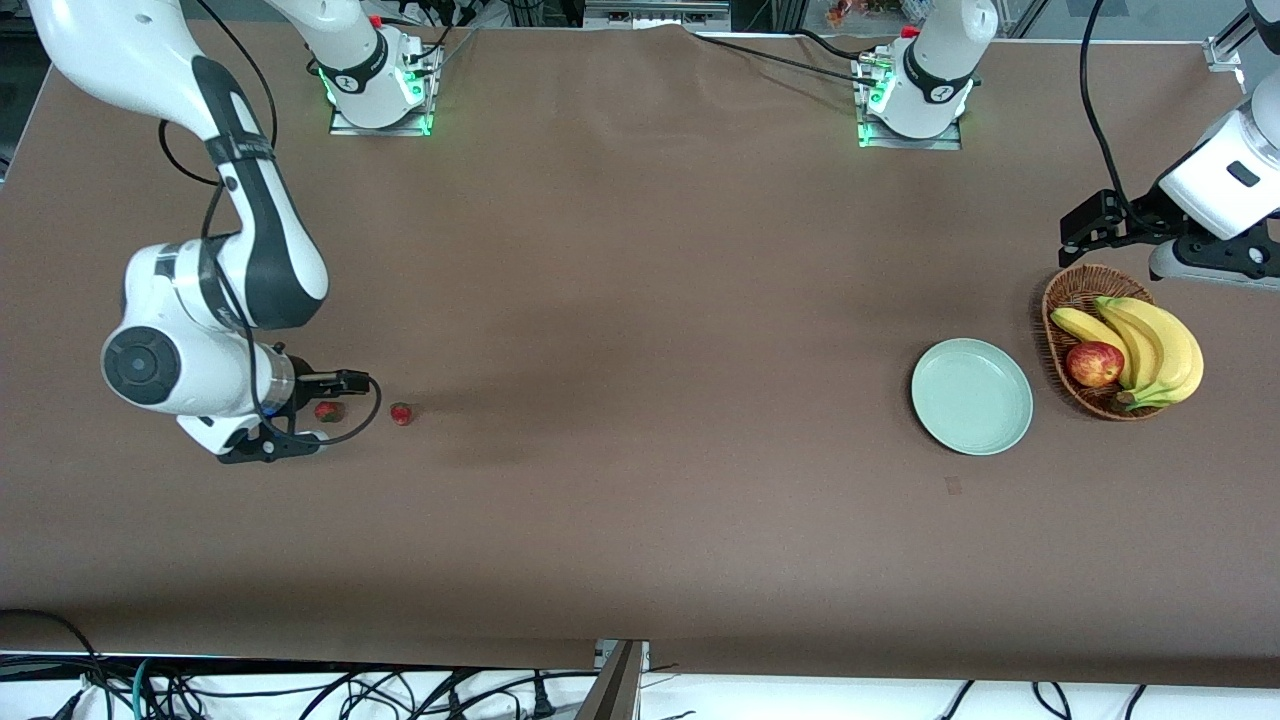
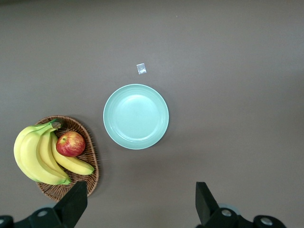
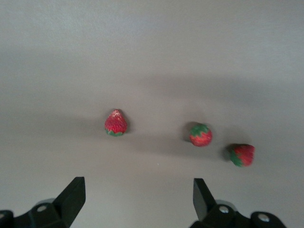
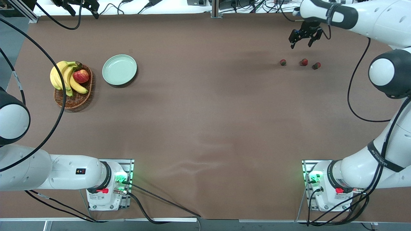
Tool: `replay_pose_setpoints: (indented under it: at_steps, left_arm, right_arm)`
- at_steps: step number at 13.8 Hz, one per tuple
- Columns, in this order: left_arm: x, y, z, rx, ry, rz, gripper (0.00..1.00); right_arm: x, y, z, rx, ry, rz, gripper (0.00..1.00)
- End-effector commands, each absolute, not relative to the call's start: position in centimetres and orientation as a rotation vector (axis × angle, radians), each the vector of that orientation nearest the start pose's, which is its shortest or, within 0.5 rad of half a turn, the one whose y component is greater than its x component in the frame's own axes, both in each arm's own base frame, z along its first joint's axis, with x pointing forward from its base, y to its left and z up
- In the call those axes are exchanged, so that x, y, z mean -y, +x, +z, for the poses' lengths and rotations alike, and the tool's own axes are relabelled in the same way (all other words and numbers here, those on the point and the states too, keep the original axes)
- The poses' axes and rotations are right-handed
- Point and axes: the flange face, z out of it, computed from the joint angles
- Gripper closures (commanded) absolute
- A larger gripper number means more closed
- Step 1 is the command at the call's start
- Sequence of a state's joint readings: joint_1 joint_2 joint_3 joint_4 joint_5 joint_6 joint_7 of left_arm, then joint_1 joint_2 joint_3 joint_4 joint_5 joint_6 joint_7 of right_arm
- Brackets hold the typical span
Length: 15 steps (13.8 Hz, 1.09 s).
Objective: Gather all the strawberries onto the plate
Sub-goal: 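Lower the right gripper onto a strawberry and close on it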
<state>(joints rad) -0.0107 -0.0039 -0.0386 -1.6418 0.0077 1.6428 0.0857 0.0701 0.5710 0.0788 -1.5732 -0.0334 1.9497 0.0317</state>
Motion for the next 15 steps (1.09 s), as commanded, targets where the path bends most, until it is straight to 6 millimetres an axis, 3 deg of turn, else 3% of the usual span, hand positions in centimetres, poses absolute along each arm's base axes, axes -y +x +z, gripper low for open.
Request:
replay_pose_setpoints:
  at_steps: [1, 4, 8, 9, 13, 15]
  left_arm:
    - [2.8, 56.0, 60.5, -0.210, -3.103, 0.001, 0.00]
    - [2.9, 56.0, 60.5, -0.212, -3.103, 0.003, 0.00]
    - [3.0, 56.0, 60.5, -0.214, -3.102, 0.003, 0.00]
    - [3.0, 56.0, 60.5, -0.214, -3.102, 0.003, 0.00]
    - [3.0, 56.0, 60.5, -0.214, -3.102, 0.003, 0.00]
    - [3.0, 56.0, 60.5, -0.214, -3.102, 0.005, 0.00]
  right_arm:
    - [-10.4, 66.0, 26.9, 0.137, -3.118, 0.296, 0.00]
    - [-10.9, 64.8, 22.8, 0.142, -3.116, 0.279, 0.00]
    - [-11.9, 63.5, 19.5, 0.128, -3.117, 0.225, 0.00]
    - [-12.8, 63.1, 19.0, 0.137, -3.117, 0.221, 0.00]
    - [-12.9, 62.6, 17.8, 0.115, -3.118, 0.207, 0.02]
    - [-12.9, 62.7, 17.8, 0.117, -3.117, 0.200, 0.15]
